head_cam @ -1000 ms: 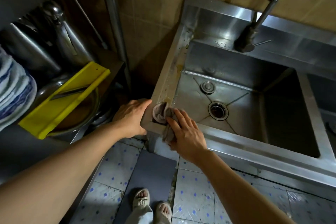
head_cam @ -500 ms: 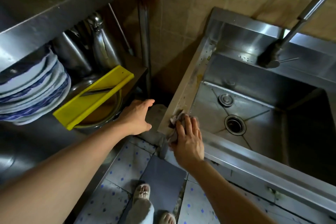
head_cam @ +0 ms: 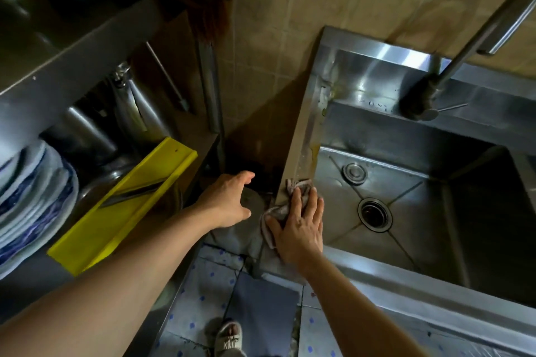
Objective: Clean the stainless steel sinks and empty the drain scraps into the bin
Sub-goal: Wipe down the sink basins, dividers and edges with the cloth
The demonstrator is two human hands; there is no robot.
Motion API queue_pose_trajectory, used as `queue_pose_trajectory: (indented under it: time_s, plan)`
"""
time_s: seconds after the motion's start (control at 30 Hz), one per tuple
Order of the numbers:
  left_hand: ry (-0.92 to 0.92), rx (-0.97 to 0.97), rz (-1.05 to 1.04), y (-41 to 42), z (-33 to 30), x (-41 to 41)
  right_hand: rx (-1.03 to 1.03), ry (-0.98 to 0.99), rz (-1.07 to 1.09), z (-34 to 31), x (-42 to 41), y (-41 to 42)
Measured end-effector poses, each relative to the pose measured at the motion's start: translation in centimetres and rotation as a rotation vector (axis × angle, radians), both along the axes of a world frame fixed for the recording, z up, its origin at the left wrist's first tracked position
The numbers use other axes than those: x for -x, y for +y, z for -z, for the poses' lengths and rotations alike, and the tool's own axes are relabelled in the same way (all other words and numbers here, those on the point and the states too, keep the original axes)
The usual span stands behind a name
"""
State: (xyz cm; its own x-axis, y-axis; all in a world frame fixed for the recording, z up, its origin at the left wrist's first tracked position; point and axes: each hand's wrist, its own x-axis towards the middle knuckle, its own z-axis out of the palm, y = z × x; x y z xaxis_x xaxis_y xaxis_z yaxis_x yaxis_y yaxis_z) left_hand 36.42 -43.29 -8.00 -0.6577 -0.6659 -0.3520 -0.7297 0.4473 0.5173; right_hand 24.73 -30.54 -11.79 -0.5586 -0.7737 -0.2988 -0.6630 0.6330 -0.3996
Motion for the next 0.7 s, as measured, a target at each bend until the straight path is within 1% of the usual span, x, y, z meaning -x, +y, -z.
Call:
queue_pose_trajectory:
  time_s: [0.23,0.37,0.53,0.7]
  plan:
    - [0.045,-0.077,0.011,-2.6,1.2,3.8,0.006,0.019,0.068,0.7,6.5,-7.4]
    - [0.049,-0.139,-0.071,-3.2,2.5,7.1,0.035,0.019,0.064,1.1,9.9,-10.6]
    - [0.009,-0.078,-0.137,-4.4,4.1,10.4,0.077,0.027,0.059,1.8,14.4,-14.3]
    - [-0.051,-0.074,-0.143,-5.0,4.5,10.8,0.066,0.041,0.024,1.9,16.6,-16.2]
